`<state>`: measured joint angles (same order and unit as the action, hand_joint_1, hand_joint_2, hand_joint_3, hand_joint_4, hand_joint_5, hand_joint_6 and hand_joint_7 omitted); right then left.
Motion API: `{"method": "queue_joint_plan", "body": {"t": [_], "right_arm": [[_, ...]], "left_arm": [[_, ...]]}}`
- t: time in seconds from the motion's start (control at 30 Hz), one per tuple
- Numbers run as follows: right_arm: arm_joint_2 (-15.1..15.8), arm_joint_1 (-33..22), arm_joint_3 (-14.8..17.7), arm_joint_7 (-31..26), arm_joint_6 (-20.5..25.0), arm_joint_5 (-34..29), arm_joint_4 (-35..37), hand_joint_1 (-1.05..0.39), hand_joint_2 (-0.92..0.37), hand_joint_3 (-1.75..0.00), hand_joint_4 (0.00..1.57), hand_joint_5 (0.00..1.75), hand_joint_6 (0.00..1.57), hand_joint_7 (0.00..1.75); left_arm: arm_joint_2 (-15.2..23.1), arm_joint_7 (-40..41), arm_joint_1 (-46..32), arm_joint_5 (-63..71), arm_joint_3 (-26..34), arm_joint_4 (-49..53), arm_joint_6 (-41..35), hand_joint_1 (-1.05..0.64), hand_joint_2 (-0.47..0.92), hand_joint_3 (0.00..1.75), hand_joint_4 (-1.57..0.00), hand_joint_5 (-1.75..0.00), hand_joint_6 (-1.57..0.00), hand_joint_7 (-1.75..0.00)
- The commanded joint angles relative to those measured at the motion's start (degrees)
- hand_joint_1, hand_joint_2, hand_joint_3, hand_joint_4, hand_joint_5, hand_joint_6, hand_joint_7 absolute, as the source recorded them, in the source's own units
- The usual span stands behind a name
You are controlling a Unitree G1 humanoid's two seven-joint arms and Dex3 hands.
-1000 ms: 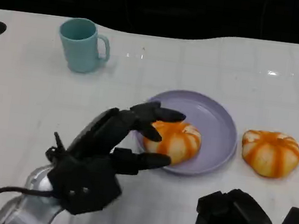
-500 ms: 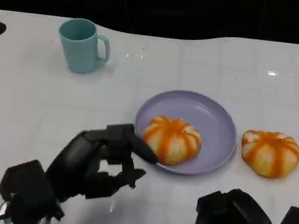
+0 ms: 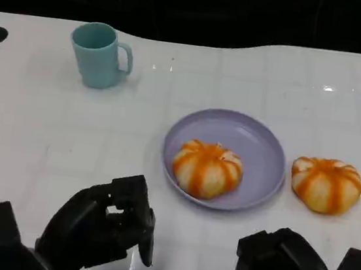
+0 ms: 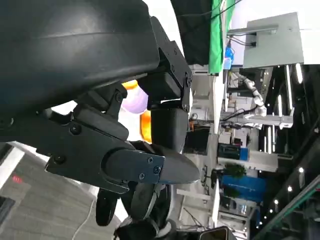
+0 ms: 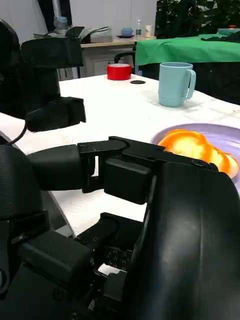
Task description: Grasp the bread from the table and place it into the plate.
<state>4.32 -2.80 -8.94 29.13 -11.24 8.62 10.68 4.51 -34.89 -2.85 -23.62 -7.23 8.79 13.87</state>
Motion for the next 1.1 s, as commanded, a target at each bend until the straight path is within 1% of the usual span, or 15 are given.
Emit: {"method": "queue_joint_plan", "body": {"t": [0.03, 0.27, 0.43, 0.57, 0.73, 0.9, 1.1], "right_arm": [[0.79, -0.79, 0.16, -0.20, 0.99, -0.03, -1.58, -1.05, -0.13, -1.18, 1.53, 1.27, 1.57, 0.92], [0.51, -0.73, 0.86, 0.22, 0.60, 0.98, -0.76, -1.05, -0.13, -1.16, 1.54, 1.26, 1.57, 0.93], [1.14, -0.46, 1.02, 0.63, -0.45, 0.71, -0.24, -1.05, -0.13, -1.17, 1.55, 1.26, 1.57, 0.95], [1.27, -0.06, 1.12, 0.40, -1.96, 0.25, 0.70, -1.05, -0.14, -1.18, 1.55, 1.26, 1.57, 0.96], [1.09, 0.60, 1.04, 0.29, -1.94, 0.20, 1.58, -1.05, -0.15, -1.17, 1.56, 1.26, 1.57, 0.96], [0.69, 1.33, 1.38, 0.89, -2.10, 1.18, 3.04, -1.05, -0.14, -1.16, 1.56, 1.26, 1.57, 0.94], [0.80, 1.58, 1.36, 0.58, -2.89, 0.43, 3.44, -1.05, -0.15, -1.16, 1.55, 1.25, 1.57, 0.94]], "left_arm": [[0.30, -1.91, -1.00, -2.47, 1.28, -0.65, -4.90, -0.70, 0.92, 0.26, -0.90, -1.75, -0.69, -1.75], [0.14, -3.78, -1.40, -3.80, 2.35, -0.76, -9.60, -0.70, 0.92, 0.21, -0.93, -1.75, -0.72, -1.75], [-0.57, -4.70, -1.37, -3.24, 2.74, -0.02, -9.76, -0.75, 0.92, 0.18, -0.95, -1.75, -0.75, -1.75], [-1.38, -5.46, -1.29, -3.99, 3.18, -0.17, -10.48, -0.74, 0.92, 0.15, -0.95, -1.75, -0.76, -1.75], [-1.40, -5.76, -0.96, -3.62, 3.93, -0.04, -10.80, -0.76, 0.92, 0.14, -0.96, -1.75, -0.77, -1.75], [-1.39, -7.13, -0.14, -3.74, 4.61, 1.19, -10.72, -0.74, 0.92, 0.16, -0.96, -1.75, -0.77, -1.75], [-1.76, -7.50, 0.19, -3.81, 4.87, 1.28, -11.71, -0.73, 0.92, 0.14, -0.96, -1.75, -0.76, -1.75]]}}
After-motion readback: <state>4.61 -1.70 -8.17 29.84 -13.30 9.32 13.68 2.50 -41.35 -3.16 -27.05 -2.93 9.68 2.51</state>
